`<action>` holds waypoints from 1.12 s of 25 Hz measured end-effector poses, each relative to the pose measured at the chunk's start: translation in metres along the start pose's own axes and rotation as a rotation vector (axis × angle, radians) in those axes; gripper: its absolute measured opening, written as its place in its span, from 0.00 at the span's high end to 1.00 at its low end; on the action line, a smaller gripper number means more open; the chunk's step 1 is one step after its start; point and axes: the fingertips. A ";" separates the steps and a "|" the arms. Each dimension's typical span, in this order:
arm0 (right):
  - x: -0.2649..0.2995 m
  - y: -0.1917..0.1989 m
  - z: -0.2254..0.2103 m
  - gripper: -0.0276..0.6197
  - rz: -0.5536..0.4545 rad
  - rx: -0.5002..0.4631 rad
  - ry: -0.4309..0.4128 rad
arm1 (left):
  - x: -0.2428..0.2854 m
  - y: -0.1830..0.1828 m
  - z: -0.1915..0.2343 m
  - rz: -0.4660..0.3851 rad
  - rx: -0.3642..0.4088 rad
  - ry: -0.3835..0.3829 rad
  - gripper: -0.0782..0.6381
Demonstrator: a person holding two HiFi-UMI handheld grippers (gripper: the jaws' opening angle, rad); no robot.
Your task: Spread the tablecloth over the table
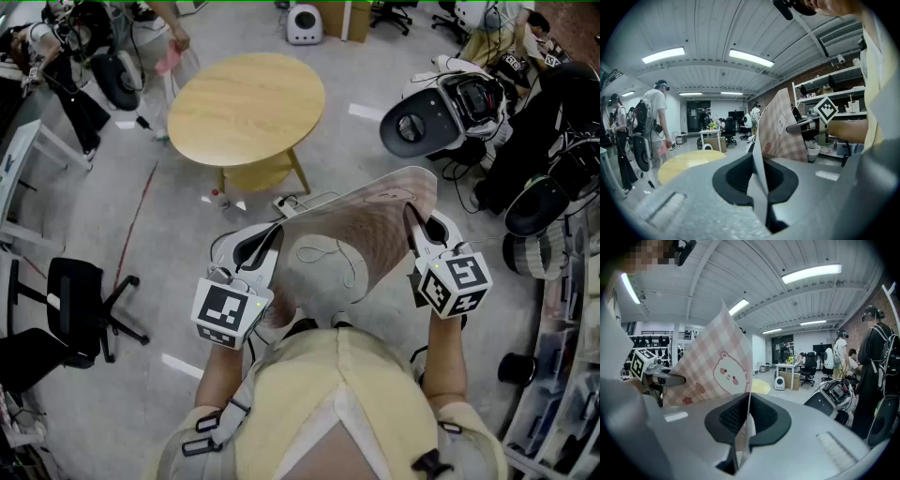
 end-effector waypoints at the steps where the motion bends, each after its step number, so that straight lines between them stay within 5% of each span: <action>1: 0.002 0.000 0.000 0.94 -0.003 0.004 0.002 | 0.001 0.000 0.002 0.000 0.004 0.002 0.88; 12: 0.014 0.006 0.022 0.94 0.010 0.038 0.026 | -0.010 0.006 0.024 0.011 0.038 0.046 0.88; 28: 0.081 -0.001 -0.024 0.94 -0.007 0.020 -0.099 | 0.048 0.003 0.055 0.072 0.057 -0.047 0.88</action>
Point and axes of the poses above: the fingertips, and each gripper's own axes: x forward along the fingers, z to its left, y out of its underside, and after that the axes turned 8 degrees about -z, right-handed
